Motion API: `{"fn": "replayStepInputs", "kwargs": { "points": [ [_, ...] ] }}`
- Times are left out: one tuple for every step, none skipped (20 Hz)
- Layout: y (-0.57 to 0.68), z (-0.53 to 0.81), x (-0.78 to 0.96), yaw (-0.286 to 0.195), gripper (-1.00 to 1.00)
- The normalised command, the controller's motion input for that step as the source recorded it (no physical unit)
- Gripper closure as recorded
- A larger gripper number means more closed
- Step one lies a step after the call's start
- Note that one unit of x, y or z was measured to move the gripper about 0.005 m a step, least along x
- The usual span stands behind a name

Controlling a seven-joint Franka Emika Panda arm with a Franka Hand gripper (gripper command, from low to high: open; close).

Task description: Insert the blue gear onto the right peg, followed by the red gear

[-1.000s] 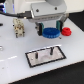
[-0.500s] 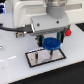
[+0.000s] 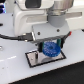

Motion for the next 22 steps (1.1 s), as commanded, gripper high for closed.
{"fn": "replayStepInputs", "kwargs": {
  "points": [
    [-0.04, 0.36, 0.06, 0.0, 1.0],
    [0.11, 0.47, 0.03, 0.0, 1.0],
    [0.14, 0.56, 0.05, 0.0, 1.0],
    [0.09, 0.51, 0.06, 0.0, 1.0],
    [0.14, 0.52, 0.06, 0.0, 1.0],
    [0.16, 0.49, 0.05, 0.0, 1.0],
    [0.09, 0.38, 0.07, 0.0, 1.0],
    [0.04, 0.47, 0.13, 0.0, 1.0],
    [0.06, 0.4, 0.17, 0.0, 1.0],
    [0.09, -0.05, 0.01, 0.0, 1.0],
    [-0.01, 0.02, 0.19, 0.0, 1.0],
    [-0.1, 0.0, 0.09, 0.0, 1.0],
    [0.05, -0.01, 0.23, 0.0, 1.0],
    [-0.32, 0.01, 0.18, 0.0, 1.0],
    [-0.08, 0.0, 0.22, 0.0, 1.0],
    [-0.11, -0.06, 0.29, 0.0, 1.0],
    [-0.12, -0.02, 0.29, 0.0, 1.0],
    [-0.15, -0.04, 0.26, 0.0, 1.0],
    [-0.09, -0.04, 0.27, 0.0, 1.0],
    [-0.06, -0.1, 0.17, 0.0, 1.0],
    [-0.07, -0.05, 0.24, 0.0, 1.0],
    [-0.05, -0.04, 0.25, 0.0, 1.0]
  ]
}}
